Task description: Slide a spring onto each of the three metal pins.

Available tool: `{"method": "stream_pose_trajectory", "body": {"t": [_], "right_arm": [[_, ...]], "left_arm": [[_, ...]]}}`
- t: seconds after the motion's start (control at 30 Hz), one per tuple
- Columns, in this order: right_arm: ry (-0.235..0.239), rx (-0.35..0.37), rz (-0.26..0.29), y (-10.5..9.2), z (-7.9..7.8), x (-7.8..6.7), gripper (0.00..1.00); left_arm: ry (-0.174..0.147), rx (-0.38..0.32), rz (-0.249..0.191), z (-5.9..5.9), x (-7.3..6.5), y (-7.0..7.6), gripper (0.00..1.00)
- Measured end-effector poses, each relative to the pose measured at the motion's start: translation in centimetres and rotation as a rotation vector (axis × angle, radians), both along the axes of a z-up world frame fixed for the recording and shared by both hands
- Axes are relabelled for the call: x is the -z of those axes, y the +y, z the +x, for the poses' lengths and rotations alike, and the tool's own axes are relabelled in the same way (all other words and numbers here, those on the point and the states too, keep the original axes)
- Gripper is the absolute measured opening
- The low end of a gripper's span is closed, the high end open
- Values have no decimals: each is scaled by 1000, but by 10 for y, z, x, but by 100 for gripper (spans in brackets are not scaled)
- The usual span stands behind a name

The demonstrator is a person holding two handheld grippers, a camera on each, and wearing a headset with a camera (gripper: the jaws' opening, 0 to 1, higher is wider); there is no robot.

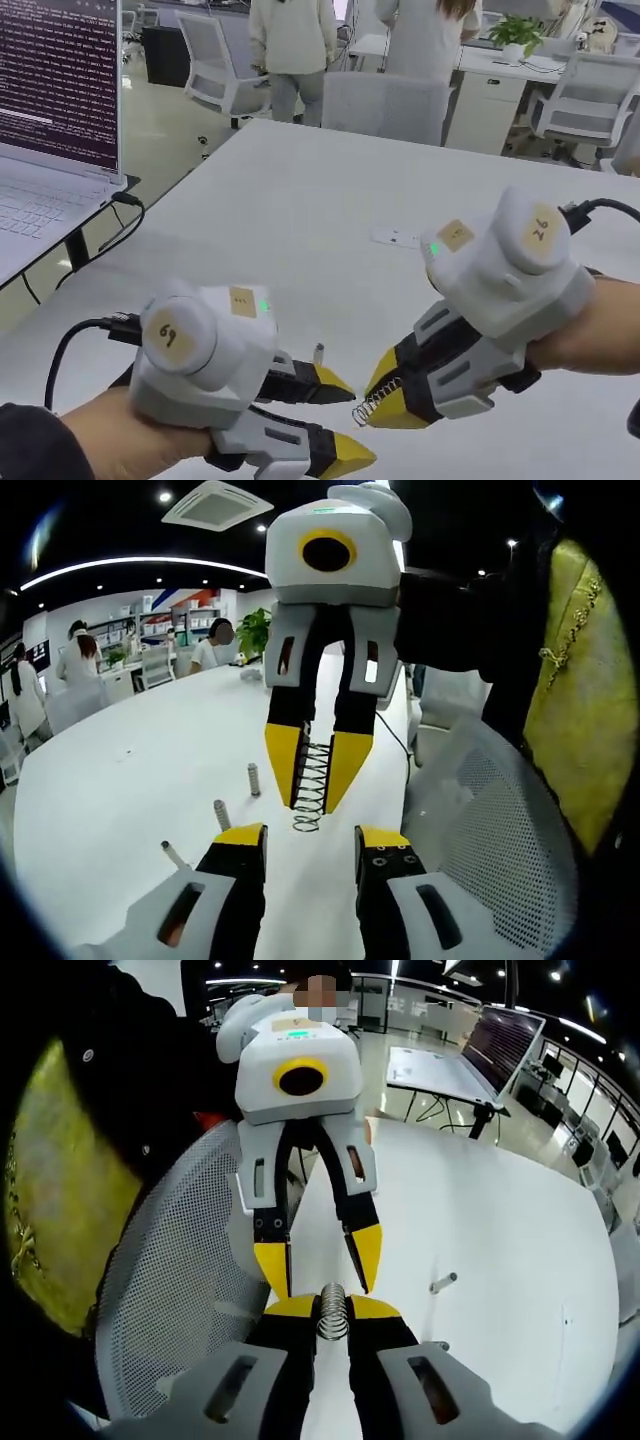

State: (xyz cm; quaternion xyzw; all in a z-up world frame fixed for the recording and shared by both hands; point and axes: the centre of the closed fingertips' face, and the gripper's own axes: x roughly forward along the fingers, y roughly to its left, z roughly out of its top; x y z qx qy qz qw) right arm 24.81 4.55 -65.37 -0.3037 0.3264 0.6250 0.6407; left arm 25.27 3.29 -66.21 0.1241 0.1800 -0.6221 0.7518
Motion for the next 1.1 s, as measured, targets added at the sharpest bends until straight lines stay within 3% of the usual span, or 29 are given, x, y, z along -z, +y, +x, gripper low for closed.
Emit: {"method": "stream_pose_trajectory", "body": {"t": [0.4, 1.1], "right_arm": [[-7, -4, -5, 0, 2, -3, 8], [-17, -14, -24, -3, 3, -5, 8]], "left_arm": [[26, -82, -39, 6, -5, 8, 56], [49, -174, -63, 7, -8, 25, 68]]}}
